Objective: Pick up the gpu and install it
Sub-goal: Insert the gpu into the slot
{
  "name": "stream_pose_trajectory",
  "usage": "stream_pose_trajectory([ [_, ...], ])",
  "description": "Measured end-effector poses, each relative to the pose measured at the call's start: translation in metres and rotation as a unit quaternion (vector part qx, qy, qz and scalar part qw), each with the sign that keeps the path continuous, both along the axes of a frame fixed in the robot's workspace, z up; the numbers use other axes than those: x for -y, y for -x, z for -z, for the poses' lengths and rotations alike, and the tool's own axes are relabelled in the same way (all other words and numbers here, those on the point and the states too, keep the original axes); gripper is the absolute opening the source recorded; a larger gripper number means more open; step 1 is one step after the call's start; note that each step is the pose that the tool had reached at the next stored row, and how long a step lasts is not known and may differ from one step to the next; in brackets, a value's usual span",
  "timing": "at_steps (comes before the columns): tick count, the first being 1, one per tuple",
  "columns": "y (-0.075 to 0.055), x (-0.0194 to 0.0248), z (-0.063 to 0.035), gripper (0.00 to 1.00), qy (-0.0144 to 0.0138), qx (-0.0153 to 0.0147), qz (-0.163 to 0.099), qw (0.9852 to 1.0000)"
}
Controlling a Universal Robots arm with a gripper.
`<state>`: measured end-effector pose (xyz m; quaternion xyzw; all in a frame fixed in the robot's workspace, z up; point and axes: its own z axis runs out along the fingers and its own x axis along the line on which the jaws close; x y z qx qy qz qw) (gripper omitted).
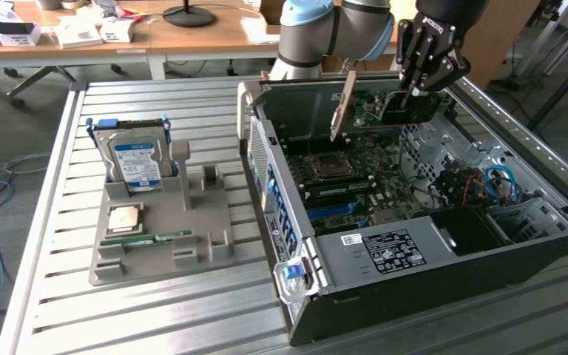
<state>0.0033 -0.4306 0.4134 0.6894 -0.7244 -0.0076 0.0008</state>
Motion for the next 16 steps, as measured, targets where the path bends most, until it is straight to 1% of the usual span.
stream_pose_trajectory([
  [6, 0.000, 0.0000, 0.0014, 0.26, -0.0003, 0.0001, 0.000, 1.0000],
  [16, 0.002, 0.0000, 0.0154, 0.26, -0.0001, 0.0000, 0.000, 1.0000],
])
